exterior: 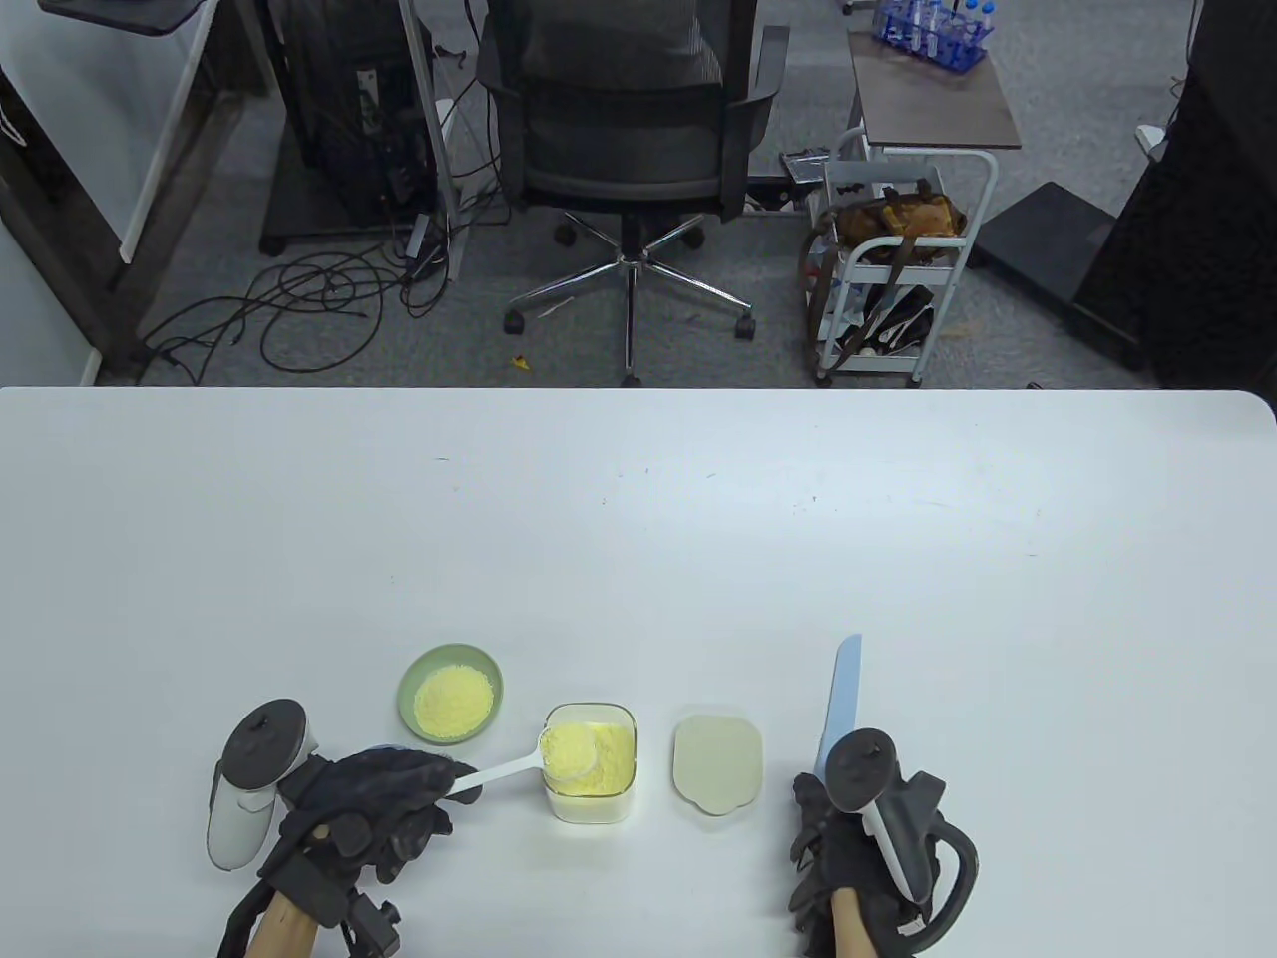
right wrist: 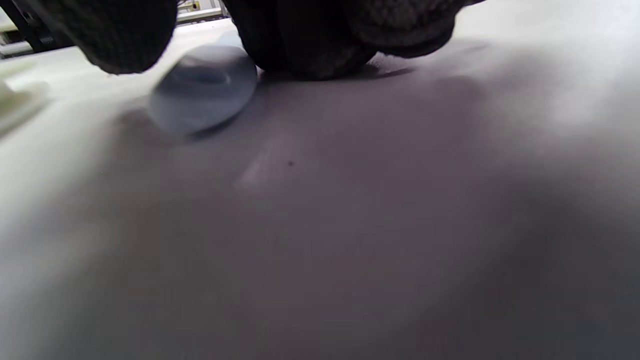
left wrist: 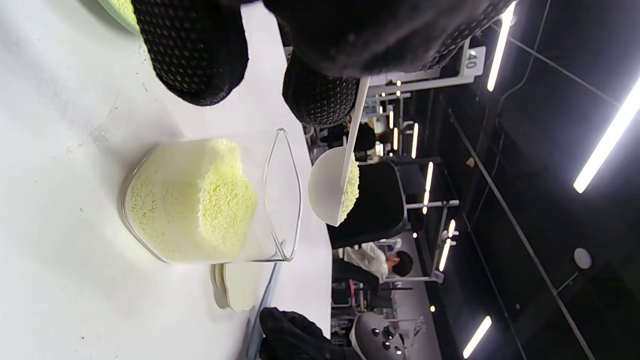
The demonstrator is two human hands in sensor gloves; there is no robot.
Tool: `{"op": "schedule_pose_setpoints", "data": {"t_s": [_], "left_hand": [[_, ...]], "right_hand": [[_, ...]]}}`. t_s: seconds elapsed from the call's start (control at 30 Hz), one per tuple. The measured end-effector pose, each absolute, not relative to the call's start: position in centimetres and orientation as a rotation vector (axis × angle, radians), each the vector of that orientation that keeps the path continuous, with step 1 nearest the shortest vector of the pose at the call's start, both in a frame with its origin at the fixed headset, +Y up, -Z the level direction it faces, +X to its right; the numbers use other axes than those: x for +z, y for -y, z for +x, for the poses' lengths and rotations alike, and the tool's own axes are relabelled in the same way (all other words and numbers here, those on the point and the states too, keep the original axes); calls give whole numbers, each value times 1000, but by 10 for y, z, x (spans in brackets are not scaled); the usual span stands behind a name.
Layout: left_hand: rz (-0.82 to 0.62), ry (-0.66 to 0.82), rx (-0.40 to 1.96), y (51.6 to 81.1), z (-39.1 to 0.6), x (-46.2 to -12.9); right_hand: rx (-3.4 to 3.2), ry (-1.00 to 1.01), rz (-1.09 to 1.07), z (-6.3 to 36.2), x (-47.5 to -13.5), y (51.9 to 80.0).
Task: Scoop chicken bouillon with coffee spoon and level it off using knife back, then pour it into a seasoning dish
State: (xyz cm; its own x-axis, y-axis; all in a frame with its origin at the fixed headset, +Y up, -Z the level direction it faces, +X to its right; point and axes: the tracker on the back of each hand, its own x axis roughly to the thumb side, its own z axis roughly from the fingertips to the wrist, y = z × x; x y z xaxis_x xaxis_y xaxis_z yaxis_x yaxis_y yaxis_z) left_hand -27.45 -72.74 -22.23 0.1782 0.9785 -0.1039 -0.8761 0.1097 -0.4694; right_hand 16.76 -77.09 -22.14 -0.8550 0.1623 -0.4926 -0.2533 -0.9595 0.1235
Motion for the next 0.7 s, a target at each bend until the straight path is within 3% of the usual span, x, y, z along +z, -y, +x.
{"op": "schedule_pose_setpoints", "data": {"t_s": [0.3, 0.7], "left_hand": [[-475, 254, 1395, 727, -276, -223], [-441, 242, 1425, 725, -282, -221]], "right_hand": [[2732, -525, -809, 166, -244, 771], [2782, -515, -799, 162, -243, 772]]}}
